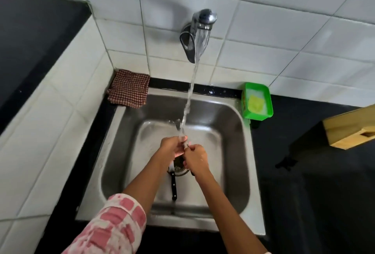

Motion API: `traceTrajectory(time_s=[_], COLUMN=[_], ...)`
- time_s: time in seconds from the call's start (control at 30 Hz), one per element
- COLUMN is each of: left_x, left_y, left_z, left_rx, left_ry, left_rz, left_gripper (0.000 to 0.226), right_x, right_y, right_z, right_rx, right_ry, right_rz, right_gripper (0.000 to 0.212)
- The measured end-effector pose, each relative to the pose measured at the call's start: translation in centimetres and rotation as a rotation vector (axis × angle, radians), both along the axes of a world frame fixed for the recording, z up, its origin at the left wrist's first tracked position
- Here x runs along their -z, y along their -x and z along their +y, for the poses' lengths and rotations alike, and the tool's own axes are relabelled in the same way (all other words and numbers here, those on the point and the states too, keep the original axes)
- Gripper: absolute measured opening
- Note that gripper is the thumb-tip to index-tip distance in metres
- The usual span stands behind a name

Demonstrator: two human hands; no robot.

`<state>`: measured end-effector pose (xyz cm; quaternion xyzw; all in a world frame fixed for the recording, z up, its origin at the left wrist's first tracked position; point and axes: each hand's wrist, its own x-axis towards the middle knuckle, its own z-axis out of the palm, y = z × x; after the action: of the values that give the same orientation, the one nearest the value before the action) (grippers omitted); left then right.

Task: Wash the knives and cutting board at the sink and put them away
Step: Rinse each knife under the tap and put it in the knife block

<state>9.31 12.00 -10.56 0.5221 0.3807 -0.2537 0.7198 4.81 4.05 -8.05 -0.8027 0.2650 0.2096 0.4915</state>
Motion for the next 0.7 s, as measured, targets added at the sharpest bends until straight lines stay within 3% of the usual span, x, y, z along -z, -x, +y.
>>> traceTrajectory(time_s=[0.23, 0.4, 0.53, 0.57, 0.63, 0.7], left_x=[-0.8, -0.2, -0.6, -0.7, -0.6, -0.3], left_y=[0.0, -1.8, -2.4, -2.1, -1.7, -1.1], left_z=[0.5, 2.2, 2.0, 1.9, 1.5, 1.0], left_rx=[-0.129, -0.188, -0.255, -0.233, -0.148, 0.004], left_ry=[0.065, 0.022, -0.062, -0.127, -0.152, -0.214], left_rz=[0.045, 0.03, 0.041, 0.026, 0.003, -0.06], left_gripper=[0.022, 0.01, 0.022, 0.023, 0.003, 0.027], right_x=[-2.2, -3.9, -6.4, -7.0, -7.9, -8.3], right_y=[0.3, 3.5, 4.7, 4.6, 3.7, 2.0], right_z=[0.6, 1.2, 0.4, 0.2, -0.1, -0.4], right_rx=[-0.019, -0.075, -0.123, -0.141, -0.123, -0.048], right_ry=[-0.051, 0.04, 0.071, 0.044, -0.151, -0.418], right_rz=[-0.004, -0.099, -0.112, -0.089, -0.012, 0.047], right_gripper=[0.022, 0.017, 0.009, 0.009, 0.021, 0.027])
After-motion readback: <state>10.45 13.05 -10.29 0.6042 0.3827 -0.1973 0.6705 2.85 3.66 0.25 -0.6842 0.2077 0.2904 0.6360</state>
